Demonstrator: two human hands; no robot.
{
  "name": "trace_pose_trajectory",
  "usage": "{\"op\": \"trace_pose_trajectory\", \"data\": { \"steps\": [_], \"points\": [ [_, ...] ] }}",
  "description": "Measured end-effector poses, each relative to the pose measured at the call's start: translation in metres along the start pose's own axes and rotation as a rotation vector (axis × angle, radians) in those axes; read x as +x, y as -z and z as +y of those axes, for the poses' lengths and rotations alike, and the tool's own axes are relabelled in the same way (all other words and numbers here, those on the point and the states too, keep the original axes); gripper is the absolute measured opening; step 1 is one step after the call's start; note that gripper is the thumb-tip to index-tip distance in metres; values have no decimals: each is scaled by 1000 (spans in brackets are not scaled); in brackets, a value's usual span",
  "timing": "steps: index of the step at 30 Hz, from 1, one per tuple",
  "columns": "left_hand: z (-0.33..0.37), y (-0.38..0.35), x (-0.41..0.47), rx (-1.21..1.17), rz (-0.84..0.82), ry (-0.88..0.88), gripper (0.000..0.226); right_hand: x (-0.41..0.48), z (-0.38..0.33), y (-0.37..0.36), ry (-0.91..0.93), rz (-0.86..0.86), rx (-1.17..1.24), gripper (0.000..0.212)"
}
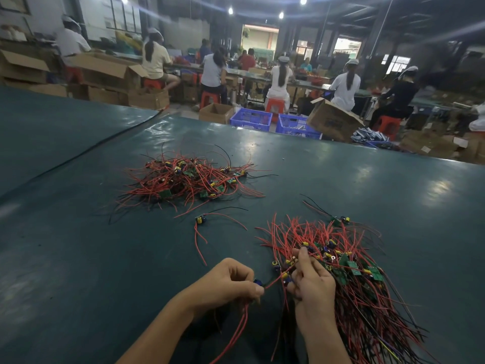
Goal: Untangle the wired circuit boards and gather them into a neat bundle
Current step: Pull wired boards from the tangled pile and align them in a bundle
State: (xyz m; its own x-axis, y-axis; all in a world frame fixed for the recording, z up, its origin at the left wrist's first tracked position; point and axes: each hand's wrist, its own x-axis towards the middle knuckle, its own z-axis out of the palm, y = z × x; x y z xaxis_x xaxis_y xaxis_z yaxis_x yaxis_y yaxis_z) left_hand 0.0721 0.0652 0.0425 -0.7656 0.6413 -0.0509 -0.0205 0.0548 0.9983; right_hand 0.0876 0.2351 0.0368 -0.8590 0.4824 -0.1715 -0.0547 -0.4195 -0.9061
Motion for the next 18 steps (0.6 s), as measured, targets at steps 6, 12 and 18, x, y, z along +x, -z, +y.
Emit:
{"op": "trace_pose_trajectory", "data": {
  "steps": [6, 12, 18],
  "points": [
    [2, 5, 4, -298, 326, -19, 24, 1, 9, -3, 3, -88, -37, 22],
    [2, 8, 10, -712, 495, -14, 37, -15, 24, -16, 255, -363, -369, 14],
    [-2, 1, 10, -695, 442, 3, 38, -30, 23, -25, 348, -387, -274, 19]
  ]
}}
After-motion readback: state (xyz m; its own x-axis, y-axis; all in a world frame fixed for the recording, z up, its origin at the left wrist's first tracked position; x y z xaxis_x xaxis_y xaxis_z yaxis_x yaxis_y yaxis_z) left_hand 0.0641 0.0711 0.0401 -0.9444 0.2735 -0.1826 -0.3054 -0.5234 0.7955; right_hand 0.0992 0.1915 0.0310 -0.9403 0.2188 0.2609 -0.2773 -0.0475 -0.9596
